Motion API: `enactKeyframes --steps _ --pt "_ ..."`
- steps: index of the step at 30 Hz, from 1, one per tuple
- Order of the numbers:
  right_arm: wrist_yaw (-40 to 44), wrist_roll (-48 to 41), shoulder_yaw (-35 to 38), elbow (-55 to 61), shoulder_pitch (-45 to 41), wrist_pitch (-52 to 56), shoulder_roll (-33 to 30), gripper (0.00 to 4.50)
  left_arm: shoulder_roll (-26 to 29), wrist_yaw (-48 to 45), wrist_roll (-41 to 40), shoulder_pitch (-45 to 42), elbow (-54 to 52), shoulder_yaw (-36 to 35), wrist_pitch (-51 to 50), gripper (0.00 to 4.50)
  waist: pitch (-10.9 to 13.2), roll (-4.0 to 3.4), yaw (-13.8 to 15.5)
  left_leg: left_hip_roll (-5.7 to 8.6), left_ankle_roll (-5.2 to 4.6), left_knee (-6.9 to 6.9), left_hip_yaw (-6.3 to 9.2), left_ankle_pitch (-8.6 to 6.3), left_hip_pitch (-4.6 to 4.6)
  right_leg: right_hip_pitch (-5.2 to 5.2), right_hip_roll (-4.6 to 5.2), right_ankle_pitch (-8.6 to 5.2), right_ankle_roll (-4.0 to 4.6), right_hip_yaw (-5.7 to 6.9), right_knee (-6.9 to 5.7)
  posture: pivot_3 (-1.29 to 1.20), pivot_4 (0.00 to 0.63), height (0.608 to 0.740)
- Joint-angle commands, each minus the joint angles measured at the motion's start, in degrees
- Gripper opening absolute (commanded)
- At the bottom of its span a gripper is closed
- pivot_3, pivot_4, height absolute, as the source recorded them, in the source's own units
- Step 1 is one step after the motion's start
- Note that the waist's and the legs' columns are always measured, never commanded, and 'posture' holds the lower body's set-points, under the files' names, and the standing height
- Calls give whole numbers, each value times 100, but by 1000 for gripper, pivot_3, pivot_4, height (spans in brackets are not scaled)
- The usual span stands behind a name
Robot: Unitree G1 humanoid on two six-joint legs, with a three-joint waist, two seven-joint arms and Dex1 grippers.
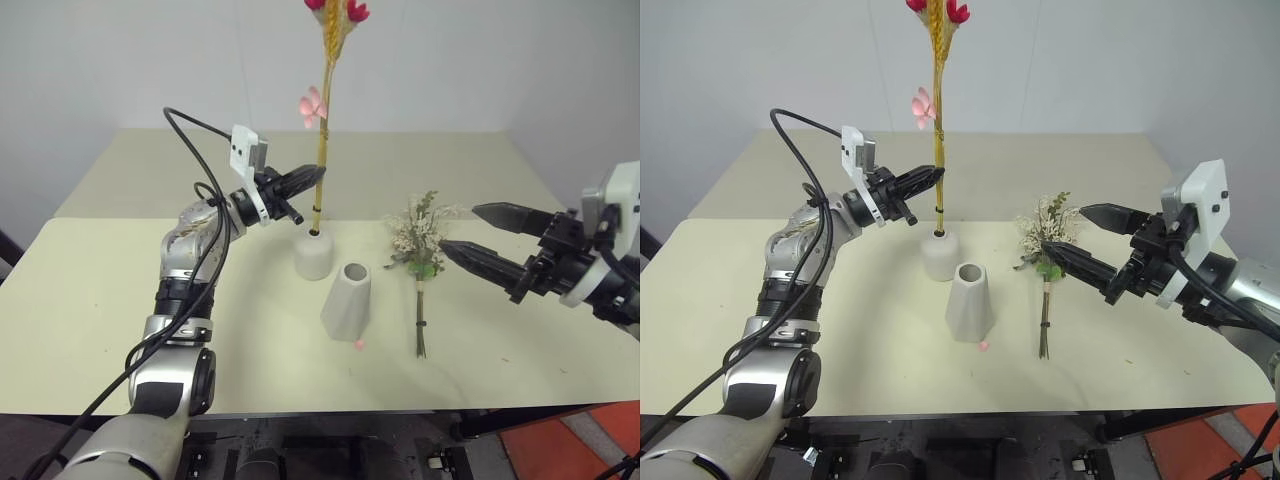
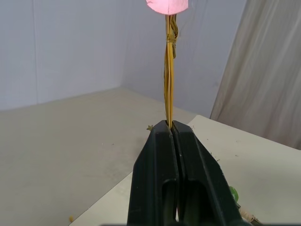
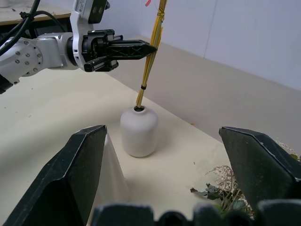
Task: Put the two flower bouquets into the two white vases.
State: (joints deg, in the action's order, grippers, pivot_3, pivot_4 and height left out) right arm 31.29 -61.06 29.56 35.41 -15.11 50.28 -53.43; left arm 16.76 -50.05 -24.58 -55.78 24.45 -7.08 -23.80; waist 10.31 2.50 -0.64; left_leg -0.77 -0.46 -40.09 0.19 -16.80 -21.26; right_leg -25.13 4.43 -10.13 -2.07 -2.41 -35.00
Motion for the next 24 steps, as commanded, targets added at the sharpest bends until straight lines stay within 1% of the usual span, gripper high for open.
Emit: enactKeyframes --steps 1,24 --pt "-37 -83 129 118 -9 -168 -1 4500 48 -8 -33 -28 -192 15 45 14 0 0 0 0 0 0 0 0 0 0 0 0 0 0 0 0 150 740" --pt "-169 -111 182 215 87 -182 67 4500 -16 24 167 -93 205 96 304 14 0 0 0 0 0 0 0 0 0 0 0 0 0 0 -1 0 150 740"
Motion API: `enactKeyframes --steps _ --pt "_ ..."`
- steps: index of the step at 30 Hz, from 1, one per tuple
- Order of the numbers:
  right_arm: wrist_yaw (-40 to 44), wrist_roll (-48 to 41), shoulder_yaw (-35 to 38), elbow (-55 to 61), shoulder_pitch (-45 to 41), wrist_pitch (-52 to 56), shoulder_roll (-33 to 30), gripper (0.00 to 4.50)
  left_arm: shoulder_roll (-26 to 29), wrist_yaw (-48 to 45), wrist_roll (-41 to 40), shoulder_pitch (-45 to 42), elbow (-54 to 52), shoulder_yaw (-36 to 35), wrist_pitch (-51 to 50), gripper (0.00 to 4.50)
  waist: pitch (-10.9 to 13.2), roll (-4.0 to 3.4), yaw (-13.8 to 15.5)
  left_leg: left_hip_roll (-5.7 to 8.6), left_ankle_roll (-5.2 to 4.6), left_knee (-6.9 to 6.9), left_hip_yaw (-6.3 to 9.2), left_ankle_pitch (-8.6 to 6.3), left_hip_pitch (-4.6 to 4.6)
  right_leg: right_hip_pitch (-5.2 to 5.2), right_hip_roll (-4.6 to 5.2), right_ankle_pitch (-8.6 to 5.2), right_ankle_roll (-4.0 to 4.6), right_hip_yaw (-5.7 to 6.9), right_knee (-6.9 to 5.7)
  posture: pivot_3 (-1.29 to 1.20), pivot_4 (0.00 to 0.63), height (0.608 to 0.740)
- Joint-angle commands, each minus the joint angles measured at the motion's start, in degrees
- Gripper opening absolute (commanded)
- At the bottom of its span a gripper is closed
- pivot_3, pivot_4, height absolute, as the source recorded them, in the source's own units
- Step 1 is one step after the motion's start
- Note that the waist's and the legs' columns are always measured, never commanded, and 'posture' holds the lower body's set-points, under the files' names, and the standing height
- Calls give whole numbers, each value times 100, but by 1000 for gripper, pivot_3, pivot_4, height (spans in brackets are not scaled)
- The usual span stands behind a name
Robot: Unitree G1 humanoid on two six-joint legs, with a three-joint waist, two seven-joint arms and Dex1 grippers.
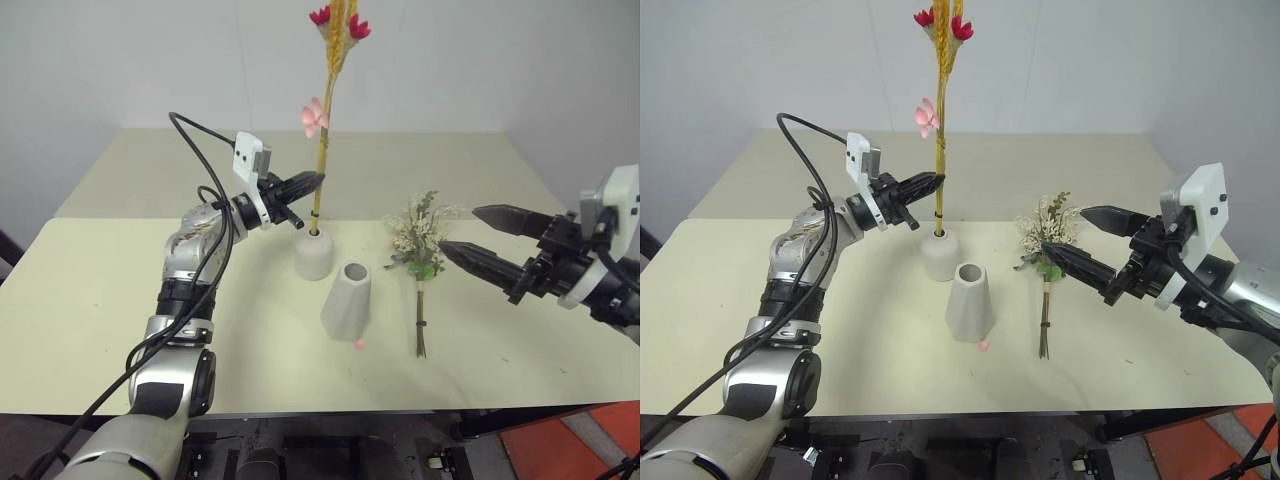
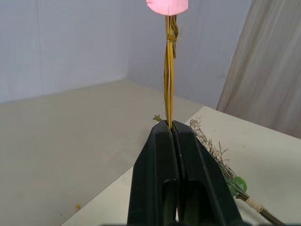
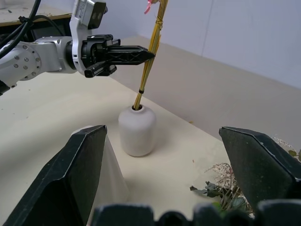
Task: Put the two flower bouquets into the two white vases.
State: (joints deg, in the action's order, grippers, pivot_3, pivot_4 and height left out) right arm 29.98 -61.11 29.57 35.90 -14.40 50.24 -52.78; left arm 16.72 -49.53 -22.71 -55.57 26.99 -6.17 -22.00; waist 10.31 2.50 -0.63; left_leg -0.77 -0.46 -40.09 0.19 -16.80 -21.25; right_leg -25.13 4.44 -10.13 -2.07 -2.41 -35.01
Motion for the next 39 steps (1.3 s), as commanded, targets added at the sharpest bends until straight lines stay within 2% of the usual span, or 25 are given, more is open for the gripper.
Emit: enactKeyframes --steps 1,39 --pt "-43 -109 188 170 23 -178 2 4500 -11 -35 -17 -115 -43 9 128 14 0 0 0 0 0 0 0 0 0 0 0 0 0 0 0 0 150 740" --pt "-193 -104 149 219 220 -354 57 4500 38 -32 -9 249 -336 185 -52 14 0 0 0 0 0 0 0 0 0 0 0 0 0 0 0 0 150 740"
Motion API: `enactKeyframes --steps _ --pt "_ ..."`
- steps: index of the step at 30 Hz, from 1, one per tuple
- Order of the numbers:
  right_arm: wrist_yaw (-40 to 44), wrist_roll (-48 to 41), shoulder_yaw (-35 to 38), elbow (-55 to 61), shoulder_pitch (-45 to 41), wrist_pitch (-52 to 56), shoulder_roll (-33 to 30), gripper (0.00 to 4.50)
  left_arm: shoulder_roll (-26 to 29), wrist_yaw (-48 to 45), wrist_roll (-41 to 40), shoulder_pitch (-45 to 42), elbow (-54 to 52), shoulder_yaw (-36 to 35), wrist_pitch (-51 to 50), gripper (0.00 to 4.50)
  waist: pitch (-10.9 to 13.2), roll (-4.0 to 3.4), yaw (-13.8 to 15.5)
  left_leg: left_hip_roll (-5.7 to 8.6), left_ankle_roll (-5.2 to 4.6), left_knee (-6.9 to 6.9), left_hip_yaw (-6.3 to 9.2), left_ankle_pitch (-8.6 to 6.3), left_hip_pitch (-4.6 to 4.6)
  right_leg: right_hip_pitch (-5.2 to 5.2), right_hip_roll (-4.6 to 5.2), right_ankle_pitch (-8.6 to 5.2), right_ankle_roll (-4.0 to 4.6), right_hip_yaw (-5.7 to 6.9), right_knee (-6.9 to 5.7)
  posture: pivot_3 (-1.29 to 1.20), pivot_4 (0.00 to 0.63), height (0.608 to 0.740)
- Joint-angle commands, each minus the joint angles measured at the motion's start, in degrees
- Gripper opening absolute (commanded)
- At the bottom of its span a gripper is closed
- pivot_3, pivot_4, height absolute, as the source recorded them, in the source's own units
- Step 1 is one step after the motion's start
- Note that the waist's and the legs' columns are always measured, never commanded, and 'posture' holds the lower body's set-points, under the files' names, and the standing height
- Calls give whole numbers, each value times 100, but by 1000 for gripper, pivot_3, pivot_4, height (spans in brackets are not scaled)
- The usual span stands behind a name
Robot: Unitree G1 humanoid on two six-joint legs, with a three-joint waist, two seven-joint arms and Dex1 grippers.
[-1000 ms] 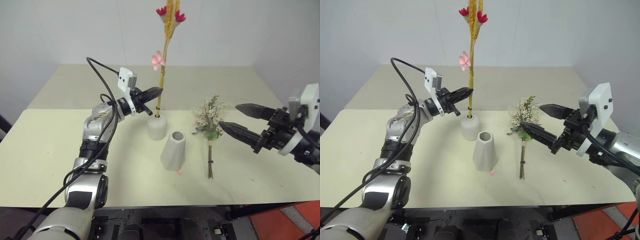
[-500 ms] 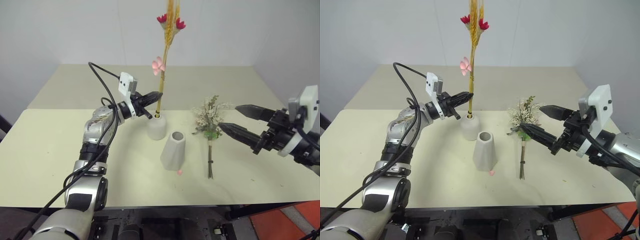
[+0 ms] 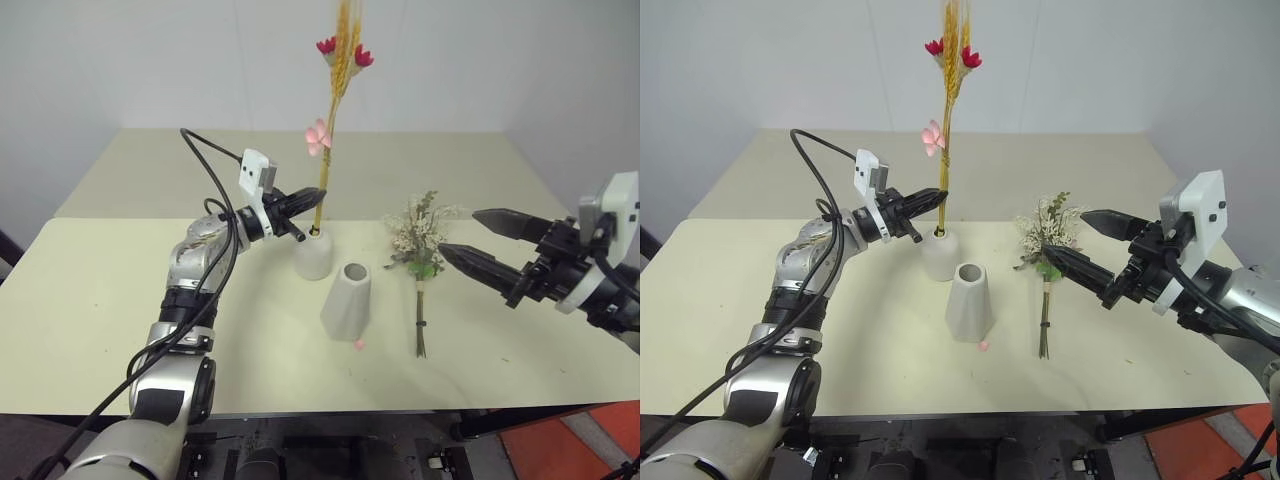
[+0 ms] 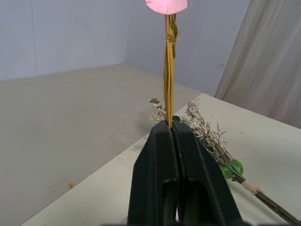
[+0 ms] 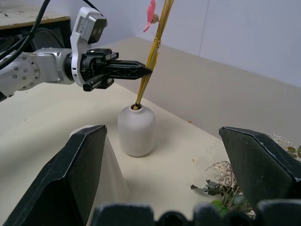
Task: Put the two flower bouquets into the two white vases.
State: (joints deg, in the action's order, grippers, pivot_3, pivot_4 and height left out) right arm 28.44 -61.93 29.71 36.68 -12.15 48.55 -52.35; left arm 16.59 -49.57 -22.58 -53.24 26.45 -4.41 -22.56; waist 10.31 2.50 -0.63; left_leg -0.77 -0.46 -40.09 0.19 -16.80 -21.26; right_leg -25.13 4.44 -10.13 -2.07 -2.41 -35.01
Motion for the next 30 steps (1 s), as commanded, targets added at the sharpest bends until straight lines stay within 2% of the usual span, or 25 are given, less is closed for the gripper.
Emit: enactKeyframes --steps 1,19,20,22,25,30 --pt "-40 -25 136 139 -3 -190 14 4500 56 -27 -17 35 -290 18 -3 14 0 0 -1 0 0 0 0 0 0 0 0 0 0 0 0 0 150 740" --pt "-58 45 23 124 -50 -261 28 4500 163 -105 20 166 -208 61 -130 14 0 0 -3 0 0 0 0 0 1 0 0 0 0 0 0 0 150 740" --pt "-54 48 20 122 -49 -264 27 4500 198 -170 -22 173 -240 60 -220 444 0 0 -6 0 0 0 0 0 1 0 0 0 0 0 0 0 150 740" --pt "-44 72 -4 106 -55 -273 28 4500 249 -187 -59 212 -359 32 -291 906 0 0 -9 0 0 1 0 0 1 0 0 0 0 0 -1 0 150 740" --pt "-19 100 -29 85 -64 -280 20 4500 418 -178 -130 311 -546 -65 -414 1869 0 0 -8 -1 0 0 0 0 1 0 0 0 0 0 -1 0 150 740" --pt "45 146 -18 124 33 -276 -13 4500 961 -171 -584 848 -1496 -445 -1079 3407 0 -1 -24 -5 0 2 0 0 4 -1 -2 0 0 -1 -3 0 150 740"
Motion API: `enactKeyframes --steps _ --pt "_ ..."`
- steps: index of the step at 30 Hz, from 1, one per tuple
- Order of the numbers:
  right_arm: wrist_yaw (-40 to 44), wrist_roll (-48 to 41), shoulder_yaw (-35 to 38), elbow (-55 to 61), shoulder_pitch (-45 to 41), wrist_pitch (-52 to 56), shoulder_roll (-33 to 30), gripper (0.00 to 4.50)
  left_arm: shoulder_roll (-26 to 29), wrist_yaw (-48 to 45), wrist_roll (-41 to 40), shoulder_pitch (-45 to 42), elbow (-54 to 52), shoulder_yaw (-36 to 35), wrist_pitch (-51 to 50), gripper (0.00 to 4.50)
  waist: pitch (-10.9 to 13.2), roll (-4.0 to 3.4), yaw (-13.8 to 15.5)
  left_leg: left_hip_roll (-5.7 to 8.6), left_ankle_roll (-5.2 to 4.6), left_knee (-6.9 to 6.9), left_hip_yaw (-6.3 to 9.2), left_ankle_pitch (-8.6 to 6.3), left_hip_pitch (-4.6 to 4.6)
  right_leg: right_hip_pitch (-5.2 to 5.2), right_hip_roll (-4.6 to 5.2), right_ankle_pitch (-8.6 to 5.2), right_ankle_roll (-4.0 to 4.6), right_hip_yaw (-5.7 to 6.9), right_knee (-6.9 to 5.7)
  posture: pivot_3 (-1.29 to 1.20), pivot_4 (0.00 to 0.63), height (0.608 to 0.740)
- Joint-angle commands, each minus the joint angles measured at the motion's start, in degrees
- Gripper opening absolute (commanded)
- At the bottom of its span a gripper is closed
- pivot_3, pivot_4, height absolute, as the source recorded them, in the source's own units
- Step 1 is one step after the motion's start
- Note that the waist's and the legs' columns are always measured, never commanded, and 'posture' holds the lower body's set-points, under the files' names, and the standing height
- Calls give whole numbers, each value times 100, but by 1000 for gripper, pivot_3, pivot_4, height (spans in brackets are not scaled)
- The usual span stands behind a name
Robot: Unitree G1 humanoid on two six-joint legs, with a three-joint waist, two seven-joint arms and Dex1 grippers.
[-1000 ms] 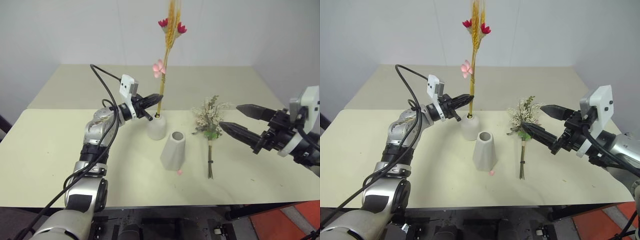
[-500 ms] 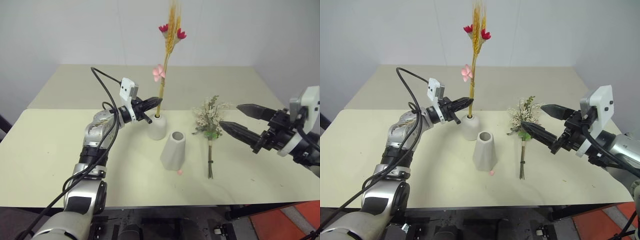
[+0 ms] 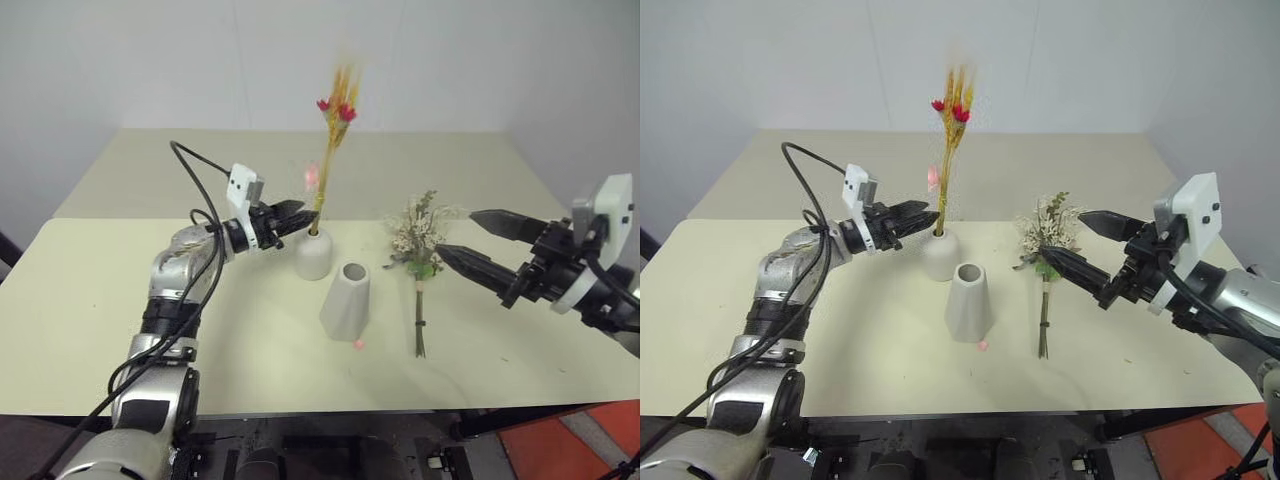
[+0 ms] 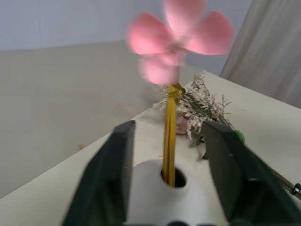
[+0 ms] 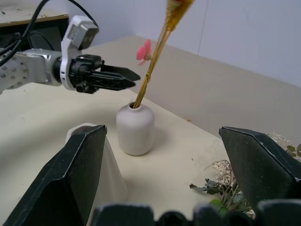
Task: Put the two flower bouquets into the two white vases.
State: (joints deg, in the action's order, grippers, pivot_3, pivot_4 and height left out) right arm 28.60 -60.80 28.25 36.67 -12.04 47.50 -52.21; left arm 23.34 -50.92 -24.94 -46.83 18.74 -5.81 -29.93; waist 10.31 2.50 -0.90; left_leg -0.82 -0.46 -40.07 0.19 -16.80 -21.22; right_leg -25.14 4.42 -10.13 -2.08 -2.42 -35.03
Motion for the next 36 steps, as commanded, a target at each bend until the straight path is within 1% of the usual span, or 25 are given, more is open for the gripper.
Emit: enactKeyframes --steps 1,2,3,4,6,9,11,14,17,18,21,24,28,32,35,36 --pt "35 37 139 137 56 -164 -29 4500 400 -54 -453 350 -958 -376 -479 3792 -1 -1 1 0 0 0 0 0 0 0 0 0 0 0 -1 0 150 740" --pt "46 52 125 148 114 -139 -34 4500 644 -175 -617 616 -1347 -471 -673 4009 -1 -1 -11 -2 0 0 0 0 2 0 0 0 0 0 0 0 150 740" --pt "51 56 103 144 160 -112 -37 4500 877 -300 -739 859 -1698 -538 -799 4353 -1 -2 -14 -3 0 2 -1 0 3 0 -1 0 0 -1 0 0 150 740" --pt "64 55 69 124 192 -85 -48 4500 1085 -407 -838 1052 -1980 -581 -884 4471 -1 -2 -20 -4 0 4 -1 0 4 0 -1 -1 -1 -1 -1 0 150 740" --pt "83 68 -3 73 216 -49 -84 4500 1392 -567 -1009 1281 -2310 -639 -1004 4471 -1 -2 -3 -5 0 4 -2 0 4 -3 -1 -1 0 -2 -2 0 150 740" --pt "31 173 -380 -168 85 249 -258 4500 2234 -1546 -1429 1502 -2528 -808 -1176 4471 -1 -1 30 -4 1 -1 -2 0 6 3 -1 -1 0 2 -3 0 150 740" --pt "1 198 -617 -298 -25 448 -372 4500 2640 -2017 -1526 1550 -2543 -809 -1092 4471 -1 -2 22 -4 1 0 -3 0 9 6 -2 -3 0 3 0 0 150 740" --pt "-357 50 -1240 -553 -609 1268 -560 4500 3123 -2631 -1546 1493 -2464 -762 -878 4471 -1 -2 11 -3 1 4 -6 0 9 4 -2 -6 3 2 3 0 150 740" --pt "-785 3 -1736 -809 -1266 2061 -496 4500 3217 -2798 -1566 1379 -2414 -710 -794 4471 -2 -2 6 -5 0 6 -6 0 9 2 -3 -7 7 2 2 0 150 740" --pt "-1017 32 -1915 -994 -1540 2438 -369 4500 3202 -2813 -1558 1352 -2425 -684 -760 4471 -2 -2 6 -4 0 7 -5 0 9 1 -3 -8 8 2 2 0 150 740" --pt "-1813 327 -2258 -1682 -2292 3522 303 4500 3123 -2797 -1568 1340 -2510 -635 -708 4471 -5 3 -13 -5 0 5 -4 0 3 -1 -4 -6 9 2 5 0 150 740" --pt "-2312 865 -2344 -2201 -2734 4126 886 4500 3038 -2694 -1539 1415 -2587 -600 -641 4471 -5 3 -11 -4 0 8 -5 0 1 -5 -4 -6 9 1 4 0 150 740" --pt "-2701 1681 -2429 -3097 -3095 4421 1495 4500 2945 -2545 -1493 1469 -2613 -577 -584 4471 -5 3 1 -3 0 9 -4 0 -9 -13 -2 -5 9 3 4 0 150 740" --pt "-2660 2214 -2571 -3548 -3279 4215 1840 4500 2908 -2503 -1509 1513 -2661 -588 -575 4471 -5 2 -3 -2 0 10 -4 0 -14 -14 -1 -4 8 6 2 0 150 740" --pt "-2534 2510 -2636 -3802 -3335 3963 2015 4006 2899 -2460 -1520 1568 -2704 -614 -561 4500 -5 1 -28 -2 0 11 -4 0 -13 -14 -2 -4 8 5 3 0 150 740" --pt "-2438 2566 -2672 -3801 -3331 3870 2025 3686 2903 -2451 -1531 1590 -2719 -630 -562 4500 -5 1 -40 -3 0 11 -4 0 -12 -14 -2 -4 8 5 3 0 150 740"
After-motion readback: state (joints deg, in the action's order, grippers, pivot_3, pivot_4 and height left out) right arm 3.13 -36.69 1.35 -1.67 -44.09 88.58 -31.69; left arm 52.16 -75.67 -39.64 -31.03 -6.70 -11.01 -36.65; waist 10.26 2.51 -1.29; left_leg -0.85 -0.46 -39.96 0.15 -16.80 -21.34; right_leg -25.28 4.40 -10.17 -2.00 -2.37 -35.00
